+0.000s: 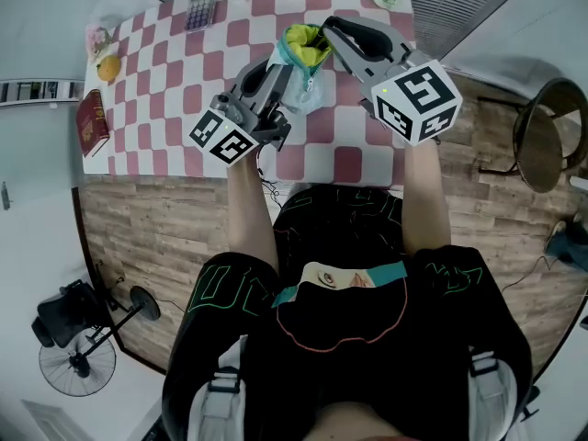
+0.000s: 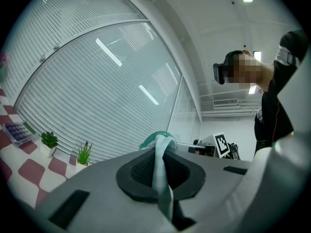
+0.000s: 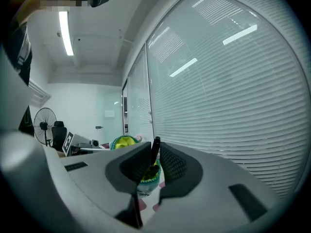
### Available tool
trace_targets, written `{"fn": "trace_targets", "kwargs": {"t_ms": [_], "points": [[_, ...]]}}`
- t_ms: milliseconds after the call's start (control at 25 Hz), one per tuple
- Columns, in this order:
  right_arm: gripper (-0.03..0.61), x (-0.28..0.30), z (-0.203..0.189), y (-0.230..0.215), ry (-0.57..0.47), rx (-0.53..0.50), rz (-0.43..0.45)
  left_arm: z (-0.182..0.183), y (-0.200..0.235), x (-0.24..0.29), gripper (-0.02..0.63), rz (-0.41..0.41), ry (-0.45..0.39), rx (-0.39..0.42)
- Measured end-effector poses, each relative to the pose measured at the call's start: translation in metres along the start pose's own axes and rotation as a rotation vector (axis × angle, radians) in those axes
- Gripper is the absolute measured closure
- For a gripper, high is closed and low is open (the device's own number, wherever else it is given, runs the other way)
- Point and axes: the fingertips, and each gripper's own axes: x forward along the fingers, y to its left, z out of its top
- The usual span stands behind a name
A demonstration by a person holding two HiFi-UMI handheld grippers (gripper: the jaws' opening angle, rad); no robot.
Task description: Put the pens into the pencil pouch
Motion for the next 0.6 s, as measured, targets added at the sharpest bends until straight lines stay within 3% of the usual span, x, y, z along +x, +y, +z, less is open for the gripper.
{"fn": "trace_targets", "kwargs": {"t_ms": [320,600], "points": [[0.531,-0.004,0.001,-0.006,-0.029,0.080,-0.019,0.003,-0.003,-0.004,0.614,-0.005,-0.009,0.004],[0.532,-0.010,-0.002,-0.001,0.003,0.191,0.091,0.007,-0.007,-0.012,0.614,-0.045,-0.023,0.004]]}}
